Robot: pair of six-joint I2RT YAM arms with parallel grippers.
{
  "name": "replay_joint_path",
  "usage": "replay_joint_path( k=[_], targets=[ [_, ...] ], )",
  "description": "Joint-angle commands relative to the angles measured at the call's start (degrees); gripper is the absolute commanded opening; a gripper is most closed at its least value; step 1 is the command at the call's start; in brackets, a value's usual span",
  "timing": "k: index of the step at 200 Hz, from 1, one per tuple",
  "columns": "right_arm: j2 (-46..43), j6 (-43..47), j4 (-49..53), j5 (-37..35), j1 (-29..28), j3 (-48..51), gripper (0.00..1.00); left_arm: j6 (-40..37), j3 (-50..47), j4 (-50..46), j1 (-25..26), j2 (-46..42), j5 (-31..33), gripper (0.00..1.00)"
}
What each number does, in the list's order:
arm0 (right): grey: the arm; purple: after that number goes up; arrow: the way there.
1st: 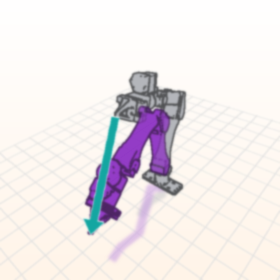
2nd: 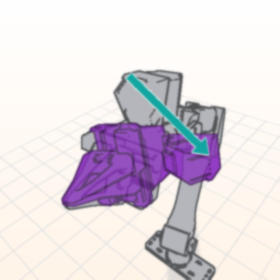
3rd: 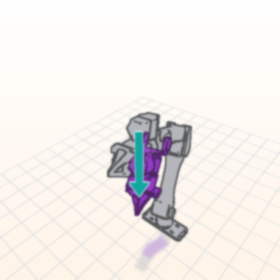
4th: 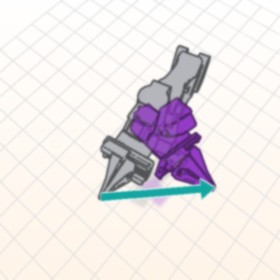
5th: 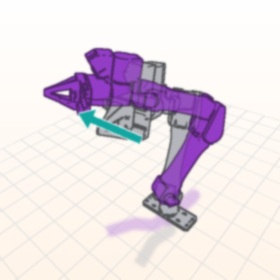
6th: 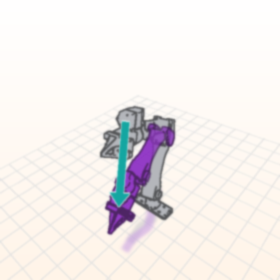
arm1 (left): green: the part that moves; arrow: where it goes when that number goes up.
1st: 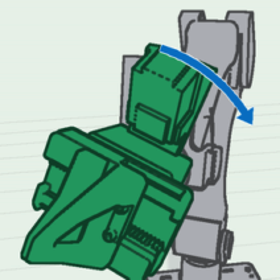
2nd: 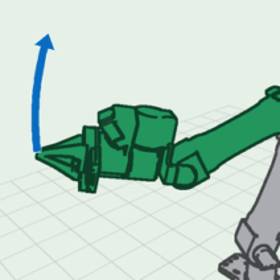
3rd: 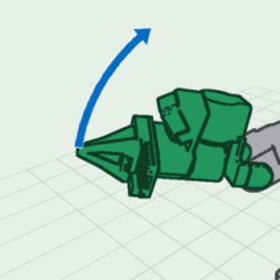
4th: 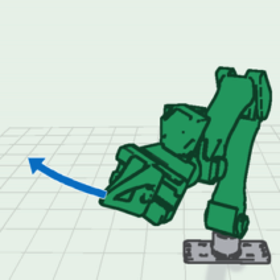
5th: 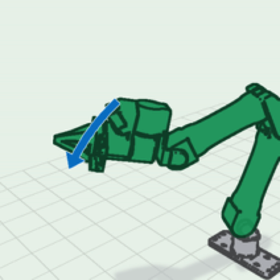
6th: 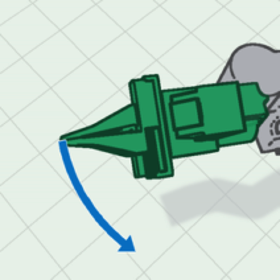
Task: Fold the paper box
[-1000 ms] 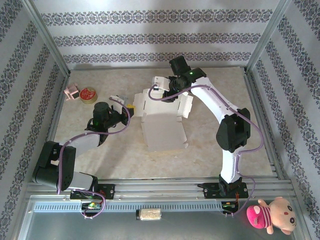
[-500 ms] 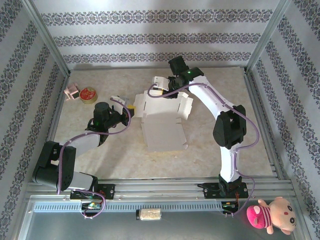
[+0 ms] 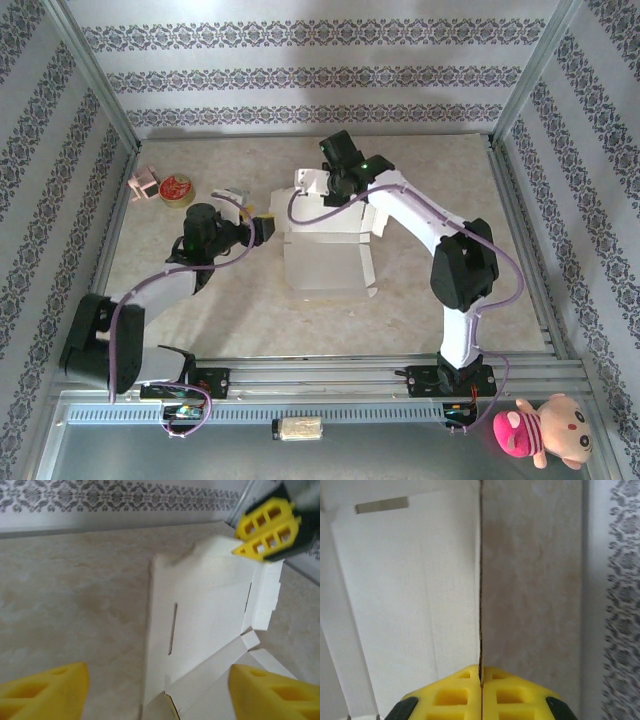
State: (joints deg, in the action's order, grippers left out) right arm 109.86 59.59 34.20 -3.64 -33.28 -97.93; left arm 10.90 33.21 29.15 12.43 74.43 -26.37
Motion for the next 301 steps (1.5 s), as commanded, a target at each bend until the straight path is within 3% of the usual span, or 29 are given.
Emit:
replay_joint_path(
  k=[1, 28, 61, 93, 115, 143, 176, 211, 243, 260, 286, 301],
  targets=[
    [-5.1, 4.7, -15.84, -15.45, -2.14, 4.97, 0.08, 12.75, -0.91, -6.49, 1.07, -8.09, 3.36, 0.8],
    [-5.63, 8.07, -29.52, -23.82, -4.63, 13.15, 0.08, 28.63, -0.32, -14.71, 1.19, -12.95, 6.44, 0.75],
    [-5.56, 12.24, -44.79, -25.38, -6.02, 23.25, 0.08, 44.4, 5.44, -22.63, 1.07, -9.69, 7.83, 0.57],
    [-6.15, 13.3, -50.62, -25.13, -6.6, 26.72, 0.09, 57.51, 7.04, -8.56, 0.43, -0.6, 2.49, 0.52],
    [-6.15, 13.29, -52.79, -25.15, -6.81, 28.8, 0.1, 64.78, 8.18, 3.41, -0.03, 6.67, 2.41, 0.51],
    [-5.91, 12.68, -53.29, -24.9, -7.14, 30.2, 0.1, 67.67, 11.93, 14.37, 0.0, 15.4, -0.41, 0.41],
    [-5.41, 11.84, -53.16, -24.83, -7.16, 30.75, 0.1, 70.72, 14.51, 22.2, 0.47, 21.64, -1.12, 0.4],
    [-5.01, 11.44, -52.82, -24.75, -7.14, 30.82, 0.1, 71.02, 16.64, 20.15, 1.32, 24.3, 0.2, 0.38],
    [-4.7, 11.09, -52.41, -24.7, -6.69, 30.3, 0.11, 70.49, 15.62, 19.78, 1.69, 22.67, 1.03, 0.25],
    [-4.75, 10.5, -51.88, -24.59, -6.37, 30.08, 0.11, 67.55, 12.74, 13.69, 2.36, 16.37, 6.15, 0.27],
    [-4.75, 9.92, -51.77, -24.27, -5.92, 29.99, 0.11, 58.7, 13.97, -5.27, 5.51, 6.09, 15.27, 0.37],
    [-4.68, 9.96, -51.64, -24.13, -5.92, 29.99, 0.11, 59.25, 14.14, -7.66, 6.22, 3.94, 17.42, 0.39]
  ],
)
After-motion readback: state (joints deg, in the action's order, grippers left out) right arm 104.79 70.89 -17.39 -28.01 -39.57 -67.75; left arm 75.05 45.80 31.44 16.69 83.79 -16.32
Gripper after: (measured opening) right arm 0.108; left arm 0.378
